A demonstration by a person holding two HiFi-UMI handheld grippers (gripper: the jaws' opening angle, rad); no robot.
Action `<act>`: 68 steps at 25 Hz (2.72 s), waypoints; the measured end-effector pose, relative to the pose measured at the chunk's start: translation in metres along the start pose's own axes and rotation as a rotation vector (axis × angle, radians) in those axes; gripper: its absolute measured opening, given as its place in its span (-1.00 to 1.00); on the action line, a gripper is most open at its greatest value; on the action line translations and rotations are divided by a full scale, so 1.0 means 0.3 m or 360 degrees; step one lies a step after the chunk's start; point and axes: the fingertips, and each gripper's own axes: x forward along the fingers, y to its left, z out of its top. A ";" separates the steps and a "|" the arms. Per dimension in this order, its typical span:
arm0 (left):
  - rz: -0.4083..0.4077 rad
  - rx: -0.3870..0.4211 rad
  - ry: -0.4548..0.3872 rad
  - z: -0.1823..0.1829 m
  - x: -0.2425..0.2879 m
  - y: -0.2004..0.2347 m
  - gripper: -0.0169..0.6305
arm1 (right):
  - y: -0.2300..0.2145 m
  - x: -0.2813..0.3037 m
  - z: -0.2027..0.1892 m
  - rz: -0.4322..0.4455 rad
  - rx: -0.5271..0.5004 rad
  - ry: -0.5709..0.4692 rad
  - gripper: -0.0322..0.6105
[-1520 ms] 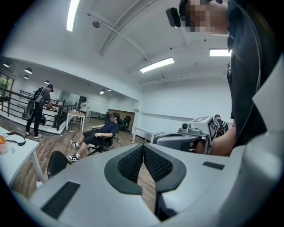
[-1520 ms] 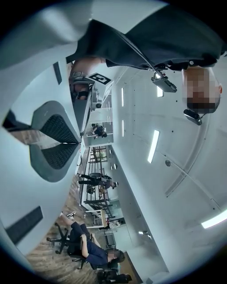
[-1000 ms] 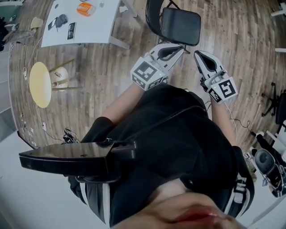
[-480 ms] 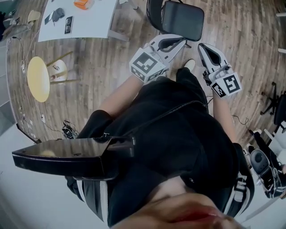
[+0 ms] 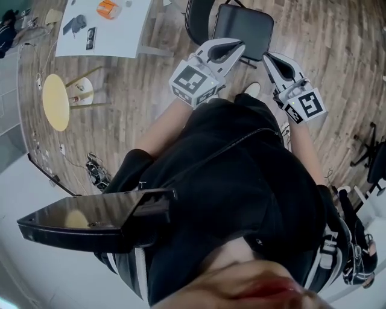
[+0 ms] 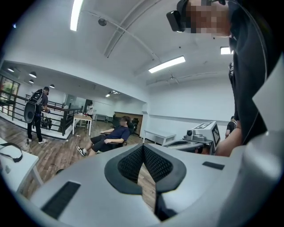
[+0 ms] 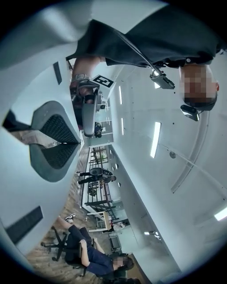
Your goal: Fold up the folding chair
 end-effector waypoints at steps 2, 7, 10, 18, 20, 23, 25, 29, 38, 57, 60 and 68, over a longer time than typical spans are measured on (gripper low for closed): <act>0.0034 0.0004 0.0006 0.014 0.060 -0.003 -0.93 | -0.044 -0.010 0.005 0.0049 -0.0041 0.0018 -0.87; 0.0103 -0.0004 0.0019 0.021 0.152 0.018 -0.93 | -0.135 -0.004 0.008 0.0123 0.0001 0.0003 -0.87; 0.0117 -0.0016 0.0045 0.002 0.164 0.060 -0.93 | -0.166 0.038 -0.005 0.0133 0.0033 0.0008 -0.87; 0.0029 -0.0050 0.0088 -0.028 0.138 0.221 -0.93 | -0.214 0.187 -0.048 0.0044 0.0104 0.0053 -0.87; -0.0010 -0.0053 0.0113 -0.046 0.119 0.288 -0.93 | -0.238 0.238 -0.081 -0.0012 0.0140 0.0078 -0.86; -0.0055 -0.0062 0.0161 -0.071 0.096 0.400 -0.93 | -0.285 0.303 -0.124 -0.0104 0.0198 0.0111 -0.86; -0.0084 -0.0067 0.0203 -0.091 0.085 0.469 -0.93 | -0.316 0.337 -0.157 -0.0153 0.0217 0.0146 -0.86; -0.0110 -0.0094 0.0312 -0.163 0.078 0.592 -0.93 | -0.390 0.374 -0.266 -0.0223 0.0317 0.0246 -0.86; 0.0212 -0.0355 0.0609 -0.406 0.090 0.876 -0.92 | -0.549 0.432 -0.508 -0.0155 0.0549 0.0316 -0.86; 0.0622 -0.0825 0.1302 -1.068 0.121 1.392 -0.25 | -1.086 0.213 -1.692 -0.0341 0.1289 0.0716 -0.28; 0.0591 -0.0853 0.1361 -1.116 0.124 1.391 -0.25 | -1.140 0.166 -1.828 -0.0417 0.1449 0.0646 -0.20; 0.0595 -0.0855 0.1485 -1.194 0.155 1.384 -0.26 | -1.258 0.095 -2.105 -0.0438 0.1753 0.0662 -0.05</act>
